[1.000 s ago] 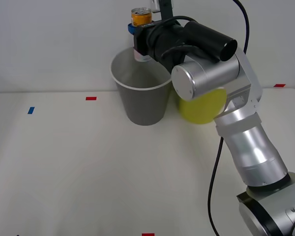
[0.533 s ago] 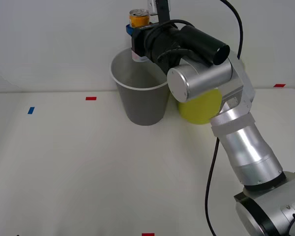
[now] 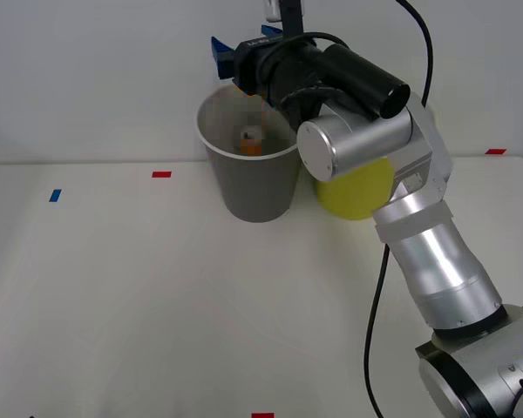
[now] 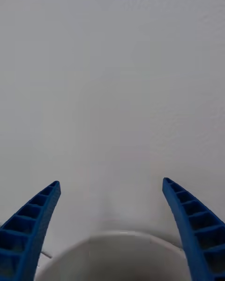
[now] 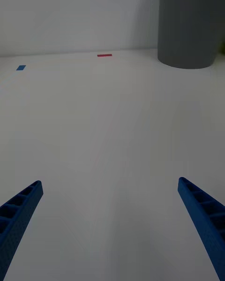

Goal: Put cans in the gray bin and PET bottles in the light green bin.

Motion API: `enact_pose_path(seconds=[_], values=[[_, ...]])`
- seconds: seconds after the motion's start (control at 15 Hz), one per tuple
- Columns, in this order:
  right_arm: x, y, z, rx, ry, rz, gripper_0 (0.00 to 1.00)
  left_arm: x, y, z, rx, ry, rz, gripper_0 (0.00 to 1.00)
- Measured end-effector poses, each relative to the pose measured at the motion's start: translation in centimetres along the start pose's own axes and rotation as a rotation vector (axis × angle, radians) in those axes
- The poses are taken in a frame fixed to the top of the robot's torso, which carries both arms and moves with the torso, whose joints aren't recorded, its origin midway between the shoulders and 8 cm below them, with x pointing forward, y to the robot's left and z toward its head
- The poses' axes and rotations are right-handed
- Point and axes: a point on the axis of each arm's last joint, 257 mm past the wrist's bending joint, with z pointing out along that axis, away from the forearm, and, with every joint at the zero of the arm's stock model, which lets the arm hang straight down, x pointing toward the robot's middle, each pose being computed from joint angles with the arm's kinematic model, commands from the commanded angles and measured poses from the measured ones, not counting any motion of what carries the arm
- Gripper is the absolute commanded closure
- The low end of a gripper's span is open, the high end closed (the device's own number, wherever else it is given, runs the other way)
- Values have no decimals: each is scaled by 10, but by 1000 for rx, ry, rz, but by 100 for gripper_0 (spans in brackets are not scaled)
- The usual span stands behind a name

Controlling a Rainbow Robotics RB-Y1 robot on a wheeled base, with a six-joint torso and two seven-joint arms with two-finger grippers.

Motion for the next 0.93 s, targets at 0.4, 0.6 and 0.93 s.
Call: enact_pose_path(seconds=[0.4, 0.6, 0.93], values=[[-23, 13, -13, -21, -71, -23, 1, 0, 0, 0, 0, 0, 0, 0], [-39, 15, -18, -29, -105, -10, 1, 0, 0, 0, 0, 0, 0, 0], [-65, -8, -59, 0, -185, -64, 2, 0, 0, 0, 0, 0, 0, 0]])
